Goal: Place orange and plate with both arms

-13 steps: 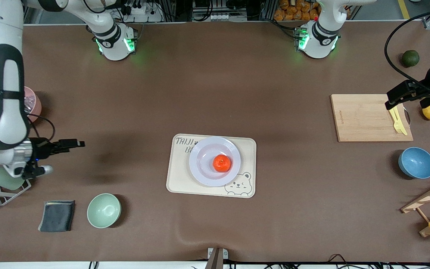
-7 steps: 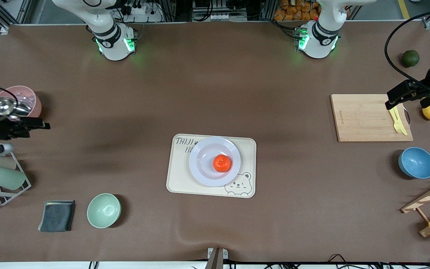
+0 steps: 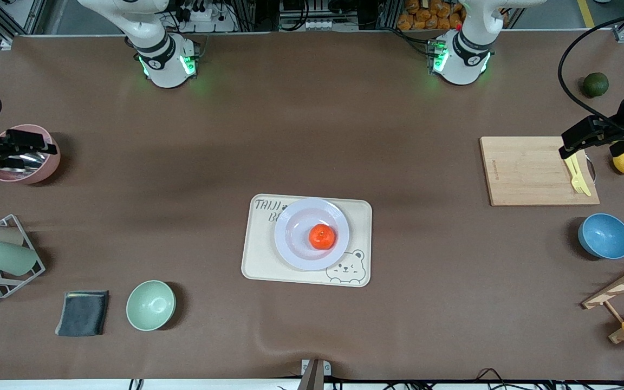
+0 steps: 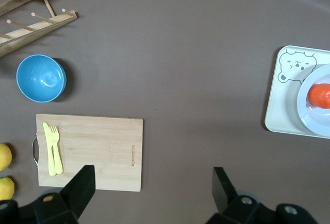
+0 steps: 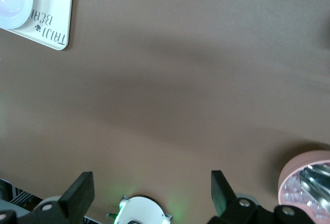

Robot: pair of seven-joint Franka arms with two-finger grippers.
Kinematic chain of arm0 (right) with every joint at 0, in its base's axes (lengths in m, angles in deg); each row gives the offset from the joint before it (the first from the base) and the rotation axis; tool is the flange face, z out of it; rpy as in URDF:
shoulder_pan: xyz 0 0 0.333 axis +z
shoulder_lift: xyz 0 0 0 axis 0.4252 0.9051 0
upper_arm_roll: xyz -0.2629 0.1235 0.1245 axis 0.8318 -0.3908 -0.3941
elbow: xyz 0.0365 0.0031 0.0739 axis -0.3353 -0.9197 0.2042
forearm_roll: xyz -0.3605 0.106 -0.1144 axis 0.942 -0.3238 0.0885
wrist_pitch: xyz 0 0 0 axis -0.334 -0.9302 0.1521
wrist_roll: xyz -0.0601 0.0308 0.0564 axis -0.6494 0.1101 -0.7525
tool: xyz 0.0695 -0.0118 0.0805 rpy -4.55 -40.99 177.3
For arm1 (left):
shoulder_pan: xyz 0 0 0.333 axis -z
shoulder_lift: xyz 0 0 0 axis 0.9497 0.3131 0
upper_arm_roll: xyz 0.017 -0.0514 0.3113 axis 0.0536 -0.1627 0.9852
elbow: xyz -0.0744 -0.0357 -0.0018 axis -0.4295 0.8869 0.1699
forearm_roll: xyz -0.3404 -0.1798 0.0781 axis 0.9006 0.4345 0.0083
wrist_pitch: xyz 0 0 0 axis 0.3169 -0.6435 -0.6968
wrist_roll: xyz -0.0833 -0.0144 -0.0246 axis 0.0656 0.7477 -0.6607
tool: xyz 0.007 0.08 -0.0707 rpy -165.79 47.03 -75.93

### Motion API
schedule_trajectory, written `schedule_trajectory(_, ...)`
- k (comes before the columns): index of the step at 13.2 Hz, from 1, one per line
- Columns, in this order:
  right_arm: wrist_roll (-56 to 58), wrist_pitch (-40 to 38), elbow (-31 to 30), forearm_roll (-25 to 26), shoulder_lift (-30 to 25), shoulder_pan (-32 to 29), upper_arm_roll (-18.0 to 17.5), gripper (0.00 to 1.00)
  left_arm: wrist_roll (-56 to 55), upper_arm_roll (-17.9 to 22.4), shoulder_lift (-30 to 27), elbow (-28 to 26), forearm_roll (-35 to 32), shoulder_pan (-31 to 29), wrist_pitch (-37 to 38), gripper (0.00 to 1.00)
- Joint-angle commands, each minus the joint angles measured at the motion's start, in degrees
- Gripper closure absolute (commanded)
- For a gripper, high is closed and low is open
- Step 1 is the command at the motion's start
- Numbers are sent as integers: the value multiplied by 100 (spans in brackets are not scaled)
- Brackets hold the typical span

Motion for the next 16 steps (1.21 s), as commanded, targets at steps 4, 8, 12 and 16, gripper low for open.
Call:
schedule_trajectory(4, -507, 117, -545, 407, -1038, 437, 66, 0, 95, -23, -46, -16, -84, -1, 40, 0)
schedule_trajectory(8, -957, 250, -582, 687, -1286, 429, -241, 0, 95, -14, -37, -16, -93, 7, 40, 0)
schedule_trajectory(12, -878, 540, -459, 794, -1225, 402, -268, 0, 95, -23, -37, 19, -163, -1, 83, 0)
schedule_trajectory(16, -887, 645, -414, 802, -979, 270, -268, 0, 95, -23, -37, 27, -198, 51, 119, 0)
